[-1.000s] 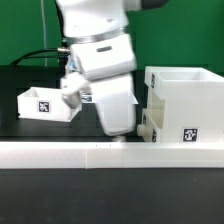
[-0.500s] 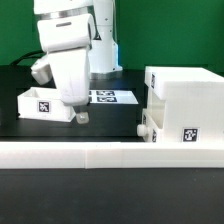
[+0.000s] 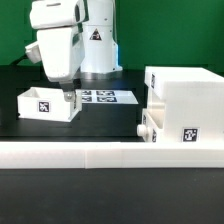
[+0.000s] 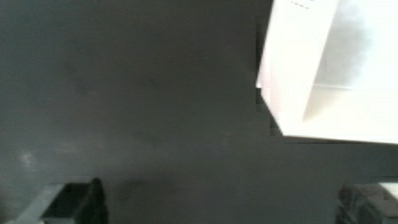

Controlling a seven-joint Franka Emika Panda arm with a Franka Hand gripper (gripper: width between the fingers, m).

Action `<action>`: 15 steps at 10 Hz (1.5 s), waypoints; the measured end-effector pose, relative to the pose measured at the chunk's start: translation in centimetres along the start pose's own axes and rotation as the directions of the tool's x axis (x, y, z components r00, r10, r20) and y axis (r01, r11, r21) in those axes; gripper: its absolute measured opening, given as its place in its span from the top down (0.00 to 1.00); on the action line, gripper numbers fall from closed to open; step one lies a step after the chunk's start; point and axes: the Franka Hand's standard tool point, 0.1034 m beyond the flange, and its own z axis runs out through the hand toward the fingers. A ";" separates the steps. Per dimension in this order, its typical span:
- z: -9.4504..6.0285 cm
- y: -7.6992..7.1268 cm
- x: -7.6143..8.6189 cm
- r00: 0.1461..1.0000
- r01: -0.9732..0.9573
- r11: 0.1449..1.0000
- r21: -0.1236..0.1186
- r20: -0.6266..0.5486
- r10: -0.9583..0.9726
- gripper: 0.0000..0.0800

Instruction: Assemble drawer

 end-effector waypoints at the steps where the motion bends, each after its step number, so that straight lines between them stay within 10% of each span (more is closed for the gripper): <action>1: 0.0 0.0 0.0 1.000 -0.028 1.000 0.000 -0.001 0.028 0.19; 5: 0.4 -0.3 -1.0 0.960 -0.281 0.960 0.002 -0.001 0.281 0.19; 8: -1.0 -1.2 -2.7 0.800 -0.599 0.797 -0.077 -0.024 0.599 0.19; 15: -0.7 -1.9 -2.4 0.409 -0.913 0.406 -0.047 -0.066 0.910 0.19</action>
Offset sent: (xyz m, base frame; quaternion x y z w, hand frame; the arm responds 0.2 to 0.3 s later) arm 0.0000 0.0000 0.0000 0.0000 0.0000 0.1938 0.9810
